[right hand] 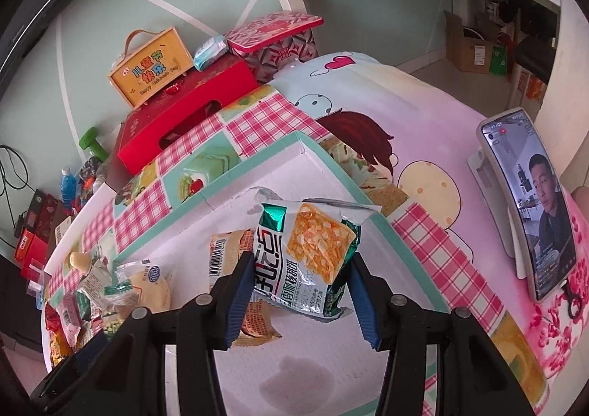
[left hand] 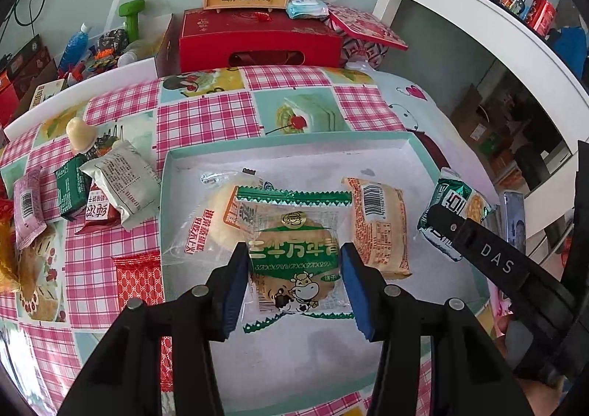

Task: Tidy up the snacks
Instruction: 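Open left tool over the tray while right tool releases the soy packet beside it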

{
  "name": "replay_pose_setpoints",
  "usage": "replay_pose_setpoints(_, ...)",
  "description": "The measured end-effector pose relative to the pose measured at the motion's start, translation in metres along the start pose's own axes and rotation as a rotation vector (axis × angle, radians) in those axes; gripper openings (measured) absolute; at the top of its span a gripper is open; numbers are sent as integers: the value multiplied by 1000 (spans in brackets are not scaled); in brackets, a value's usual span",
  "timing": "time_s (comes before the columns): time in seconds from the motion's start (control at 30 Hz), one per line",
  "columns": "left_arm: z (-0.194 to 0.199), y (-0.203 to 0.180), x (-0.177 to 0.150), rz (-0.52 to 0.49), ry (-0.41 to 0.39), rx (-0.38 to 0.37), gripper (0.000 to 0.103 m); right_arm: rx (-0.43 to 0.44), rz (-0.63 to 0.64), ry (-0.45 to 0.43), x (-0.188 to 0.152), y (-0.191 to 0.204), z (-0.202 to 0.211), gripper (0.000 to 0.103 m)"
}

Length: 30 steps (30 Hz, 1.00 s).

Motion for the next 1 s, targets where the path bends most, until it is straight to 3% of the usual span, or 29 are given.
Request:
replay_pose_setpoints(0.3, -13, 4, -3, 5, 19, 28, 51, -2, -9, 24, -4, -1, -4, 53)
replay_pose_setpoints(0.67, -6, 8, -4, 12, 34, 43, 58, -18, 1, 25, -2, -2, -1, 54)
replay_pose_setpoints(0.73, -3, 10, -3, 21, 33, 43, 68, -23, 4, 22, -2, -2, 0, 58)
replay_pose_setpoints(0.8, -1, 15, -1, 38, 21, 55, 83, -32, 6, 14, 0, -1, 1, 76)
replay_pose_setpoints(0.83, 1, 19, 1, 48, 8, 68, 90, -34, 8, 11, 1, -1, 1, 79)
replay_pose_setpoints(1.0, 11, 32, 6, 77, -24, 96, 92, -36, 37, 18, 0, 4, -2, 83)
Point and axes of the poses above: each gripper's, at about its wrist camera, not at the fingertips, and z roughly against the way its jaws point, y to its left, x to its top, the point moved 10 cm from there along -z, roughly the way its jaws point, and after that the axes turned 5 degrees about -x, right-handed, at the moved point
